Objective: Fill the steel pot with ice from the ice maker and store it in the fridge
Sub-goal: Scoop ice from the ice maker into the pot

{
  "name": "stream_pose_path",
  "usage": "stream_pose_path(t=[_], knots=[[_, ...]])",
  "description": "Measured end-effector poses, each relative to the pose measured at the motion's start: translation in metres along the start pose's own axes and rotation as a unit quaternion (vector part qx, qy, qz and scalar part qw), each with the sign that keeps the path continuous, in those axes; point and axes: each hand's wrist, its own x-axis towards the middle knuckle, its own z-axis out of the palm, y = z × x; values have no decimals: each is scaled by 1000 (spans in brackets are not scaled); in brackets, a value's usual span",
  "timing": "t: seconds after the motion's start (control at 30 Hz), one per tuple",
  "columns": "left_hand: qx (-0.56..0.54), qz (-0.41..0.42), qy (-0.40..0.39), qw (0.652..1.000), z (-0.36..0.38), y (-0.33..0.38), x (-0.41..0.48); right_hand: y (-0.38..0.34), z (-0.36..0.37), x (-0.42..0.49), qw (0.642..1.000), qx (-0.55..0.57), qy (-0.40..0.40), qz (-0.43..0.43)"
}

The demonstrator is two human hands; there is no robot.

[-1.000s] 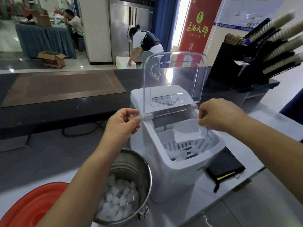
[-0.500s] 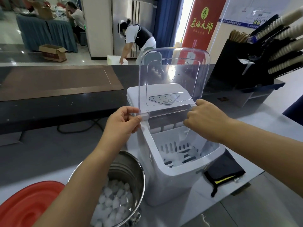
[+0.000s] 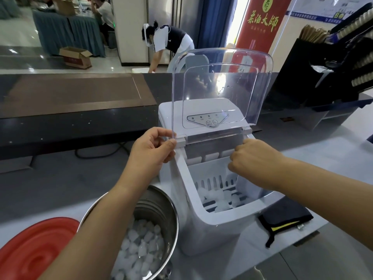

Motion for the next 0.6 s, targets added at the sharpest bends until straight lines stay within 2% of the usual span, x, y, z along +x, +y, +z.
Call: stream_pose_path(t=[0.2,0.33,0.6], knots=[[10,6,6,1000,4,0,0,2,4,-6,994,82,23,68],[23,8,8,1000,4,0,0,-10,2,-8,981,150,-37,121],[29,-1,1,1000,4,2,1,-17,-1,-1,971,196,-18,136]])
